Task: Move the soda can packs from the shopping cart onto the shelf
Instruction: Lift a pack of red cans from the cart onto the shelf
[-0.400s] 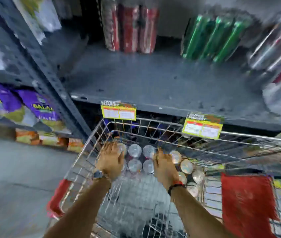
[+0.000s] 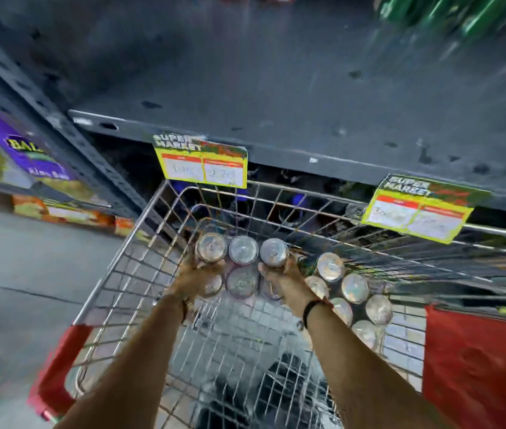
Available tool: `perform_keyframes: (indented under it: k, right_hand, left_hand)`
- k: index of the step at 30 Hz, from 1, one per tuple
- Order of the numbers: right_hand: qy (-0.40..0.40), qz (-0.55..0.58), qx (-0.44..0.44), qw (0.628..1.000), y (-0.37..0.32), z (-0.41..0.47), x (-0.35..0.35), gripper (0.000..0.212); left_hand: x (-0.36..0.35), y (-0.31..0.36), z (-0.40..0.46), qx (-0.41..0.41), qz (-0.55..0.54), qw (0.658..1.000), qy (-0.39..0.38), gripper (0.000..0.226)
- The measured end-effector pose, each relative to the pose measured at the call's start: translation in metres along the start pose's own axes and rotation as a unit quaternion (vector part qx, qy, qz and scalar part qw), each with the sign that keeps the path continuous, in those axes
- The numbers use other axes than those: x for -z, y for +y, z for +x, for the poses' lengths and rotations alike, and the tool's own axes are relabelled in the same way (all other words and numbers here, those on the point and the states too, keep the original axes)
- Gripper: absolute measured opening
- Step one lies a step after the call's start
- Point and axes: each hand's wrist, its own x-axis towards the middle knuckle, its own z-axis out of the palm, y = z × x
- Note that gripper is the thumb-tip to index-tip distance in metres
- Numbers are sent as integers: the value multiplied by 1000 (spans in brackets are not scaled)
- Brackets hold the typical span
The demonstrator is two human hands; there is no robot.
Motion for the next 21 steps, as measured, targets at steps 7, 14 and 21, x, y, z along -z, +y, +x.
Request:
perform_keyframes:
  k: [7, 14, 21]
  right_hand:
    - [16, -74, -17, 997, -7, -27, 5, 42]
    - [87, -164, 133, 973, -74, -134, 33, 47]
    - [149, -233, 259, 925, -174, -217, 54, 43]
  left_hand:
    - [5, 17, -34, 8, -113, 993, -14, 55]
    - [37, 73, -137, -72, -92, 991, -69, 25]
    - [82, 152, -231, -170, -102, 969, -146, 23]
